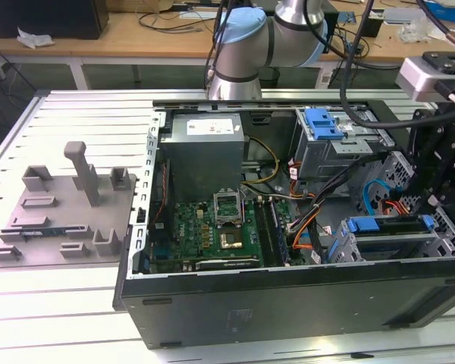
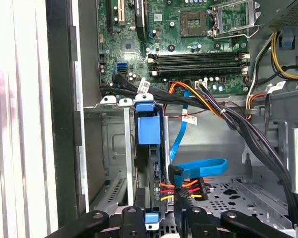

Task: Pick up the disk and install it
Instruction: 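Insert the first disk wire, then insert the second disk wire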

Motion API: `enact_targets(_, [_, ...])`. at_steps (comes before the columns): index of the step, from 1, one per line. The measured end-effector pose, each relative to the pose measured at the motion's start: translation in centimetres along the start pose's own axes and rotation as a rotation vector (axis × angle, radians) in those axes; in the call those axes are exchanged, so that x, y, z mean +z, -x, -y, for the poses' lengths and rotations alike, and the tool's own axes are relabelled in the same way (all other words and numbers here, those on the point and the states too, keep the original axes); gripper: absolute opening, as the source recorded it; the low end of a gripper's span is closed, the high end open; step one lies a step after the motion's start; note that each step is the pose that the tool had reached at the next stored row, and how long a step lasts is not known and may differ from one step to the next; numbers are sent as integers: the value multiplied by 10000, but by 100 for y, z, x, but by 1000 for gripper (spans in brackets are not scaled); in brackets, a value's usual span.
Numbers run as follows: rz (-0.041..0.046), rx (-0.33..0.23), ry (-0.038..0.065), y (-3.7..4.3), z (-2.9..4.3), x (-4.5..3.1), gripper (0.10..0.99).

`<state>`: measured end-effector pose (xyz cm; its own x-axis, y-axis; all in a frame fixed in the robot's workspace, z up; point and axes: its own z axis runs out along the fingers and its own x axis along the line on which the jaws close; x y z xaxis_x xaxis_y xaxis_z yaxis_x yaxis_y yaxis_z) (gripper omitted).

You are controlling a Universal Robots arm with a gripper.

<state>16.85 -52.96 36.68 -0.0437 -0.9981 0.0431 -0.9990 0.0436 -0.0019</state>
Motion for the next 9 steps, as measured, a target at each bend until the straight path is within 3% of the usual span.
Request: enact_targets(9, [-13,0,0,5,0,-3,365])
